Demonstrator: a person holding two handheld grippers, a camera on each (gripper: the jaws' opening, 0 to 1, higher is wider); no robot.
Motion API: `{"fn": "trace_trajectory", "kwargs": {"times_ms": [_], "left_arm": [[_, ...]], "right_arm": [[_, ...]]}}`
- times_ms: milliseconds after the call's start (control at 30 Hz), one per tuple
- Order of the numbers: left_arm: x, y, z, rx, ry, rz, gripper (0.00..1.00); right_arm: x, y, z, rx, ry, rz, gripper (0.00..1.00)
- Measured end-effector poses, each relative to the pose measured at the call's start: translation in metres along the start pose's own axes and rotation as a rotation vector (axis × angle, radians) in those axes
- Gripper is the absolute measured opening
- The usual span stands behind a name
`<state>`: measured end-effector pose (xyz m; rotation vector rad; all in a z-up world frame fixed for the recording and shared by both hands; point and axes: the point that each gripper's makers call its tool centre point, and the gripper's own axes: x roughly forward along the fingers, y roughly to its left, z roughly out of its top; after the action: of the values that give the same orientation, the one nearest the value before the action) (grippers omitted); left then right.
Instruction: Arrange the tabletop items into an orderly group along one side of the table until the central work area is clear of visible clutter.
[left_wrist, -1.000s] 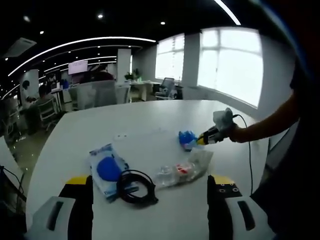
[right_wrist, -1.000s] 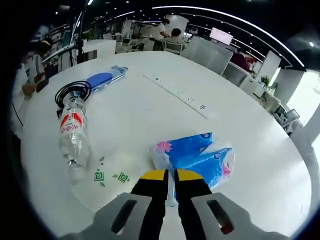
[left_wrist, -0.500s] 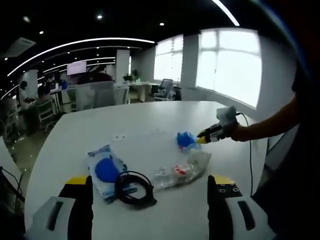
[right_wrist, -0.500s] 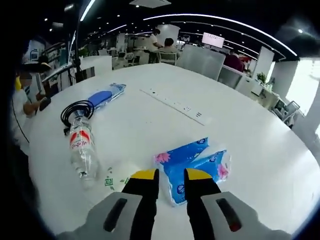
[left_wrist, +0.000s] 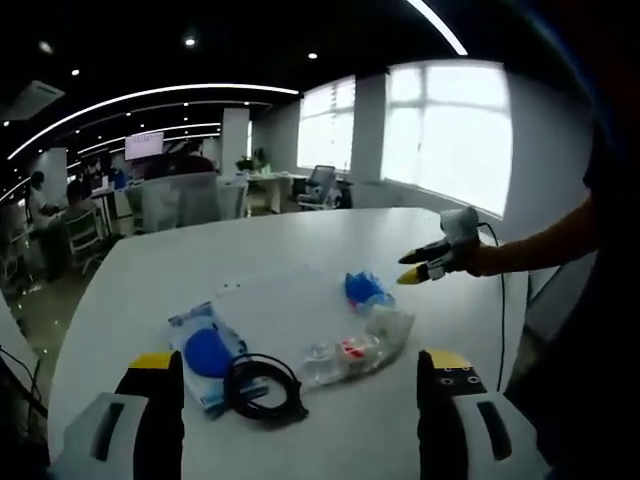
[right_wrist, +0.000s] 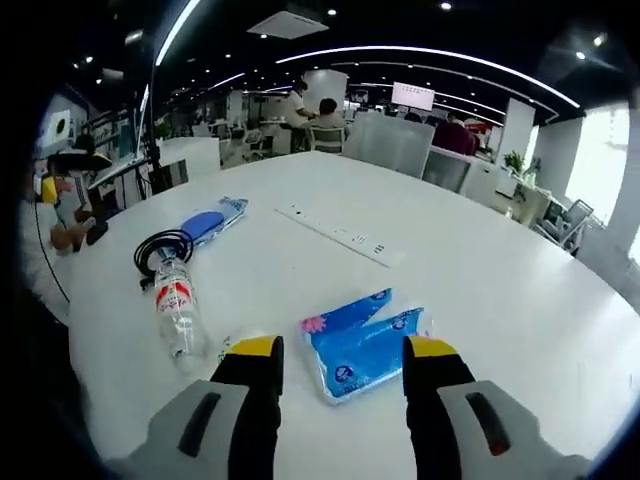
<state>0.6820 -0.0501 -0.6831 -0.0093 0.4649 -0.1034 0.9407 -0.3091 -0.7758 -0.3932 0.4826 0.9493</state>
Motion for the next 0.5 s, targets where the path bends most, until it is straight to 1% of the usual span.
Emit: {"fn": "trace_trajectory", "kwargs": {"times_ms": [100, 200, 333, 500], "left_arm": [[-0.001, 0.002, 0.002, 0.008, -0.007, 0.005, 0.96], [-0.003, 0.004, 0.003, 0.010, -0.012, 0.006, 0.96], [-0.003, 0.004, 0.003, 0.013, -0.004, 0.005, 0.96], [-0.004, 0.001, 0.007, 0.025, -0.009, 0.008, 0.96]], "right_arm": [[-0.008, -0.001, 0.002, -0.017, -0.002, 0.003, 0.52], [-0.015, -0.005, 0.003, -0.012, -0.007, 0.010, 0.53], [-0.018, -0.013, 0.005, -0.005, -0.016, 0.024, 0.55], [-0.021, -0.020, 0.010, -0.081, -0.003, 0.054, 0.54]]}}
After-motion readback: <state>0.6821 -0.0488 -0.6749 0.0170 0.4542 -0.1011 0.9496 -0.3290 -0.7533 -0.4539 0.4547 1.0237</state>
